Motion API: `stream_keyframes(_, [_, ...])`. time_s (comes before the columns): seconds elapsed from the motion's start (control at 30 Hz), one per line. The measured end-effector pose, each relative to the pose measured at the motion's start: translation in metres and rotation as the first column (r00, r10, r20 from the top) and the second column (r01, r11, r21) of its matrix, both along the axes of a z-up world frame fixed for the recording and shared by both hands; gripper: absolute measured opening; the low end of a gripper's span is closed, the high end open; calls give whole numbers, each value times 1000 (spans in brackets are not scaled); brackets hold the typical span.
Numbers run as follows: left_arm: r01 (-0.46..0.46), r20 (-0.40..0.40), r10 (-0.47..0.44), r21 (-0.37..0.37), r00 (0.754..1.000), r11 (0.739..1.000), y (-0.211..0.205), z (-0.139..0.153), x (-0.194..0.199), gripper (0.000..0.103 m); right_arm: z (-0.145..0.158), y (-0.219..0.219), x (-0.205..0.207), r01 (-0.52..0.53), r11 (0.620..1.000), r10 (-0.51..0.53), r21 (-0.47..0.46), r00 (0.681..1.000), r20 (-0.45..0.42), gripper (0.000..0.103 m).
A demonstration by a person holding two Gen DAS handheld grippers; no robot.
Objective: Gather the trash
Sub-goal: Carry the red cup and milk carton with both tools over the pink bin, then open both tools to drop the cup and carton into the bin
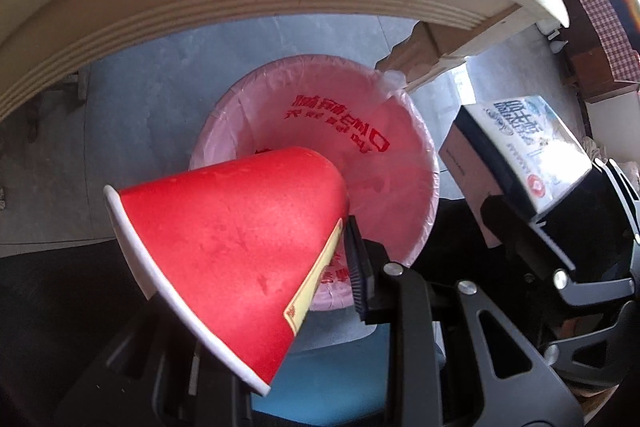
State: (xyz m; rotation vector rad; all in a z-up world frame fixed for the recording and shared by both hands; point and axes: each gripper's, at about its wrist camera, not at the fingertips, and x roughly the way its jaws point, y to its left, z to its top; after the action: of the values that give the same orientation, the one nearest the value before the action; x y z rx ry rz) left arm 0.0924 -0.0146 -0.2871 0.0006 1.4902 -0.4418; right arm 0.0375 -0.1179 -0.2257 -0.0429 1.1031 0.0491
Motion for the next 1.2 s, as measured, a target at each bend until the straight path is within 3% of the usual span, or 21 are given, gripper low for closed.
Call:
stream_keyframes(0.57, [-4, -171, 6, 10, 985, 1000, -13, -73, 30, 26, -73, 5, 27, -42, 999, 38, -17, 985, -169, 85])
stream_keyframes(0.93, [-52, -310, 40, -31, 950, 998, -12, -111, 41, 26, -101, 15, 41, -79, 997, 75, -10, 970, -230, 85])
stream_keyframes(1.0, [-32, -276, 38, 24, 961, 999, -13, -109, 42, 30, -103, 15, 43, -81, 997, 77, -6, 969, -234, 85])
stream_keyframes(1.07, [-15, -234, 29, 62, 972, 998, -16, -106, 42, 49, -105, 15, 44, -83, 997, 81, 4, 966, -247, 86])
stream_keyframes(1.2, [18, -193, 0, 92, 981, 996, -20, -100, 42, 58, -111, 20, 44, -98, 995, 90, -15, 960, -267, 86])
